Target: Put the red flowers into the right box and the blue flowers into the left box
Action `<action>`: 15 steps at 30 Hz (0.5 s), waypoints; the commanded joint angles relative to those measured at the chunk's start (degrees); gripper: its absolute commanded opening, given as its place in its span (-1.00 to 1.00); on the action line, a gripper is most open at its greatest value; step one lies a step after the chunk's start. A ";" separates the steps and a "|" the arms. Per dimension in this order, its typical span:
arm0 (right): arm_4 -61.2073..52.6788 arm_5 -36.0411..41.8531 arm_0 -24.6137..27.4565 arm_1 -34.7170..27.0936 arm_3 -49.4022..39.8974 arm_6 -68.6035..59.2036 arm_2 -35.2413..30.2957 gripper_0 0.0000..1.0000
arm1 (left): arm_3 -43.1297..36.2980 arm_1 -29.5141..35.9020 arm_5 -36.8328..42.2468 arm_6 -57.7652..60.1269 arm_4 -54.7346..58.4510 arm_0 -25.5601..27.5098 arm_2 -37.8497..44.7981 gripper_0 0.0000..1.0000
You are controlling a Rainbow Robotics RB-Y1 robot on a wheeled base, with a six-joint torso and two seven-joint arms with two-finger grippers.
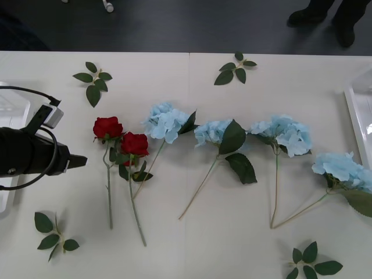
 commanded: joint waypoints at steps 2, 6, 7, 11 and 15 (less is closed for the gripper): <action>4.13 -2.51 -0.53 2.22 0.14 1.90 -0.42 -1.00 | 3.74 0.37 0.98 8.45 -3.33 -3.78 -3.35 1.00; 7.74 -3.57 -0.53 4.86 0.14 1.98 -0.42 -1.00 | 7.87 0.37 0.90 13.02 -4.12 -6.16 -5.63 1.00; 8.62 -3.66 -0.44 5.65 0.14 1.81 -0.42 -1.00 | 8.84 0.37 0.81 14.25 -4.39 -6.77 -6.33 1.00; 11.60 -3.66 -0.44 8.03 0.40 1.55 -0.42 -1.00 | 11.92 0.37 0.46 17.41 -5.00 -8.53 -8.53 1.00; 13.89 -3.66 -0.53 9.52 0.49 1.37 -0.42 -1.00 | 15.35 -0.86 -0.16 18.73 -7.03 -10.81 -10.11 1.00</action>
